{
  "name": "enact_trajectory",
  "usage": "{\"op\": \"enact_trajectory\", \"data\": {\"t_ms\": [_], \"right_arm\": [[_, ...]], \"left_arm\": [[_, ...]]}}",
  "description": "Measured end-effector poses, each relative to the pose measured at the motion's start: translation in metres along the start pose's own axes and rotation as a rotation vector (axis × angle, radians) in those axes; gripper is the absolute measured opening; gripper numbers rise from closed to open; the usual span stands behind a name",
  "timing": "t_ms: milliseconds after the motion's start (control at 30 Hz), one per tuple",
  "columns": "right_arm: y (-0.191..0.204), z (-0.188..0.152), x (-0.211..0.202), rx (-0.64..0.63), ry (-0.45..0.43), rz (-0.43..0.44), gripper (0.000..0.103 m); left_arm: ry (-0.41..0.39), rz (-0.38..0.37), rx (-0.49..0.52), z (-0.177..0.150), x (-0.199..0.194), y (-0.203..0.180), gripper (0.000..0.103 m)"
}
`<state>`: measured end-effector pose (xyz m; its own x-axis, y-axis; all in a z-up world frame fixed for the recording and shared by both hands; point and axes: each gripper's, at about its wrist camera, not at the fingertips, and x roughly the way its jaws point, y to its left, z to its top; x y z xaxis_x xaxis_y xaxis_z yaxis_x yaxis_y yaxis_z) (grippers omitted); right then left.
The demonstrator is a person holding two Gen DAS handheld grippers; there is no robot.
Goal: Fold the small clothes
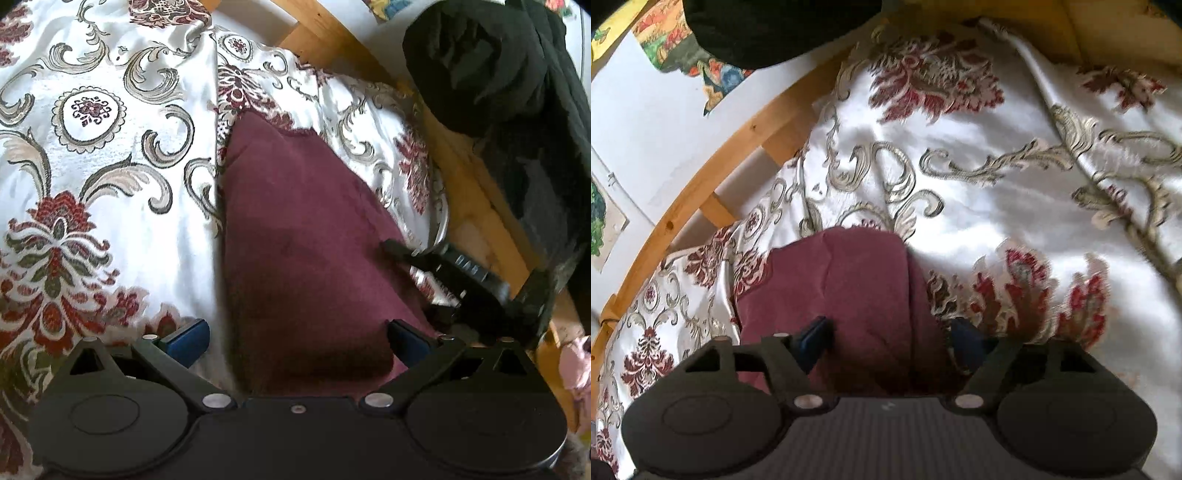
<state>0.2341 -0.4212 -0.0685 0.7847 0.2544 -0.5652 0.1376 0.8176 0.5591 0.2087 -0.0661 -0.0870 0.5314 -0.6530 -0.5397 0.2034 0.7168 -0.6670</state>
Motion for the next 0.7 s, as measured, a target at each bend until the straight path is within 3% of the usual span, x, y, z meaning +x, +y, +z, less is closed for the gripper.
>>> {"op": "enact_trajectory", "data": {"t_ms": [200,300,367,433,533,700], "right_arm": [[-0.006,-0.005,0.002,0.057,0.024,0.046,0.044],[0.001,-0.006,0.000,0.021,0.011,0.039,0.033],[0.011,-0.007,-0.004,-0.038,-0.006,0.028,0.030],[0.025,-0.006,-0.011,-0.107,-0.034,0.022,0.027],[0.053,-0.004,-0.028,-0.215,-0.079,0.039,0.024],[0.111,-0.002,-0.056,-0.429,-0.175,0.080,0.023]], "left_arm": [[-0.003,-0.074,-0.080,0.007,0.004,0.010,0.093],[0.002,-0.100,-0.092,0.007,0.005,0.011,0.088],[0.000,-0.101,-0.098,0.008,0.006,0.011,0.081],[0.005,-0.086,-0.110,0.010,0.005,0.012,0.064],[-0.013,-0.094,-0.104,0.013,-0.002,0.010,0.052],[-0.106,-0.107,0.021,0.025,-0.030,-0.015,0.049]]}}
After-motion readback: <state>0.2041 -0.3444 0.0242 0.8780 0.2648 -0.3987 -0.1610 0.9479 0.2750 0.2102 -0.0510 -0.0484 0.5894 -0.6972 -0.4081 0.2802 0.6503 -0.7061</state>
